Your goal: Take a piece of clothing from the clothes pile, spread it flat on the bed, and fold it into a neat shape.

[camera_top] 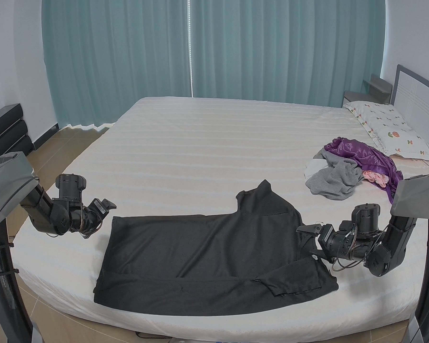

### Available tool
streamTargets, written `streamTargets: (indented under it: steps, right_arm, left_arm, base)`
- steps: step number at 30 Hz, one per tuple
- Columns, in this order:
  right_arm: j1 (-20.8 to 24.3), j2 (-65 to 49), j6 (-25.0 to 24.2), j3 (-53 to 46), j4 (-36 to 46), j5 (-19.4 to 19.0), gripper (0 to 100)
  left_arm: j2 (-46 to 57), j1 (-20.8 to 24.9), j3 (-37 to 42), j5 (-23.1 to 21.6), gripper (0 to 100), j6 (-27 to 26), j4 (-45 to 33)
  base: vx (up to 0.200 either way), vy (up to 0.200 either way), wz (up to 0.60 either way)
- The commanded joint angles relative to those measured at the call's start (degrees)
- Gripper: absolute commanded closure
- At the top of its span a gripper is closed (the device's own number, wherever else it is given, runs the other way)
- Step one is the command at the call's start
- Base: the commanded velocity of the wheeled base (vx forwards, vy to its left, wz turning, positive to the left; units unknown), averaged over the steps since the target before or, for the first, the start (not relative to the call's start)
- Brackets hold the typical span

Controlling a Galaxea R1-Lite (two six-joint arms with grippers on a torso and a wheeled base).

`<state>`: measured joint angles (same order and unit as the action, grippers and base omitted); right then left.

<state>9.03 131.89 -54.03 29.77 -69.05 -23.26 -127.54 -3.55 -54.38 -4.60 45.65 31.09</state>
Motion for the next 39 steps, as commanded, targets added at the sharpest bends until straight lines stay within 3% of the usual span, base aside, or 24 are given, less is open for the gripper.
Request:
streamTargets:
  steps: [1,8,27,28,39]
  right_arm:
    - [0.11,0.03,0.06,-0.06,0.05,-0.03,0]
    - [0.11,0.03,0.06,-0.06,0.05,-0.03,0]
    - [0.11,0.12,0.24,0.03,0.05,-0.03,0]
    - [0.11,0.12,0.24,0.03,0.05,-0.03,0]
    - [0.11,0.91,0.33,0.99,0.05,1.02,0]
  left_arm:
    - [-7.64,0.38,-9.25,-3.93,0,-0.74,-0.41]
    - [-12.65,0.38,-14.70,-4.90,0,-9.79,-0.32]
    - [-17.31,0.47,-19.18,-3.93,0,-10.32,-0.15]
    - [-17.48,0.47,-19.18,-3.93,100,-10.32,-0.15]
    - [-19.42,-0.06,-22.52,2.31,100,-9.53,0.03]
  base:
    - [0.000,0.000,0.00]
    - [0.000,0.000,0.00]
    - [0.000,0.000,0.00]
    - [0.000,0.000,0.00]
    - [0.000,0.000,0.00]
